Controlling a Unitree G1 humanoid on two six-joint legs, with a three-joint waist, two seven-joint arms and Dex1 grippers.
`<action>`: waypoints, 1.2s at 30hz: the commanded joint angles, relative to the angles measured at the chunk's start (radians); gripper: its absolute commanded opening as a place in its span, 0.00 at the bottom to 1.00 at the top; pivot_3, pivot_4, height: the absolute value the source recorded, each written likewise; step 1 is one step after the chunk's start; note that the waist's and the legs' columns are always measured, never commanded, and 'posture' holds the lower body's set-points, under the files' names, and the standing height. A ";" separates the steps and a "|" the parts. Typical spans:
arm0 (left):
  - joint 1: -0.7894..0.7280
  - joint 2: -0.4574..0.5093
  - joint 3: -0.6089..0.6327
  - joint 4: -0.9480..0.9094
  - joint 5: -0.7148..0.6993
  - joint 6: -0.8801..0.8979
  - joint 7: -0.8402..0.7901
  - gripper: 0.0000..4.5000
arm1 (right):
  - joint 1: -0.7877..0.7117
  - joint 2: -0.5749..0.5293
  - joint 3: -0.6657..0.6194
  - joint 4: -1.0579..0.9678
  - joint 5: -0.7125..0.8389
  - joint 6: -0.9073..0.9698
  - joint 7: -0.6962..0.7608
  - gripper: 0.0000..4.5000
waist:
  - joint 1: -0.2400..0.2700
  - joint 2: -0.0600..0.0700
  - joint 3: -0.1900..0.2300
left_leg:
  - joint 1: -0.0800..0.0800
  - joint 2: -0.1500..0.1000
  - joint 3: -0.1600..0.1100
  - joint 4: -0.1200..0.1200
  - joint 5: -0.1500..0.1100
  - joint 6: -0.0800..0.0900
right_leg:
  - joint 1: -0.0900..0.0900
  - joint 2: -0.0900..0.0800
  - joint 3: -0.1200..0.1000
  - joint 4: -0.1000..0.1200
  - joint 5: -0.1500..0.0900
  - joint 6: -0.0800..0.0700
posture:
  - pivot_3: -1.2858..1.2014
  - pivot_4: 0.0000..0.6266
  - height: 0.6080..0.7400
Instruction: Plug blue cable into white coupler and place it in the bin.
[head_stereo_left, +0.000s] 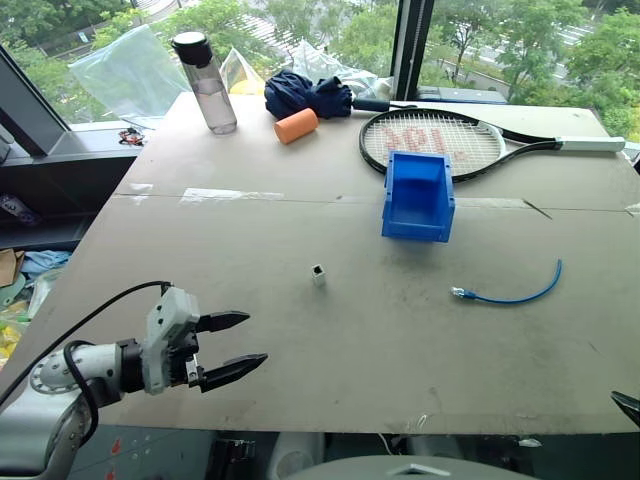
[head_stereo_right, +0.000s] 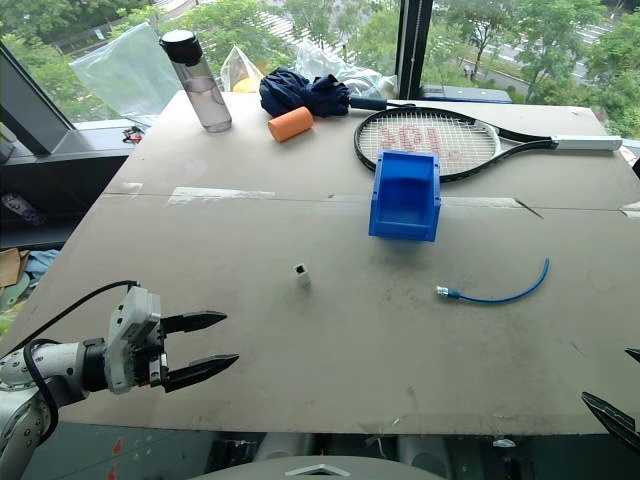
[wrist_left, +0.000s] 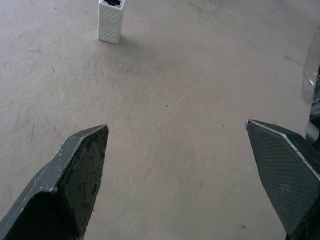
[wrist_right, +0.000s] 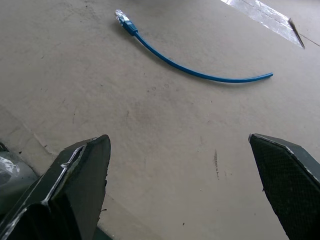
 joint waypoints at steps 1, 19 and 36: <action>-0.039 -0.014 -0.012 -0.061 -0.051 0.022 0.023 0.99 | -0.065 -0.037 0.040 -0.099 0.041 0.075 -0.081 0.99 | -0.001 -0.001 0.000 | 0.000 0.000 0.000 0.000 0.000 0.000 | 0.000 0.000 0.000 0.000 0.000 0.000 | 0.52 0.24 1.00; -0.072 -0.009 -0.142 -0.217 -0.034 -0.059 -0.007 1.00 | -1.097 -0.238 1.066 0.149 -0.237 0.620 -0.303 0.88 | -0.001 -0.004 0.001 | -0.001 -0.003 -0.001 0.006 0.000 0.001 | 0.002 0.008 0.001 0.001 0.003 -0.005 | 0.52 0.24 1.00; -0.253 -0.043 -0.230 -0.122 0.039 -0.049 0.108 1.00 | -1.283 0.025 1.316 0.053 -0.344 0.717 -0.306 0.01 | -0.043 -0.007 -0.001 | 0.002 0.001 -0.005 0.007 0.000 0.001 | 0.005 0.013 0.000 0.006 0.004 -0.005 | 0.52 0.24 1.00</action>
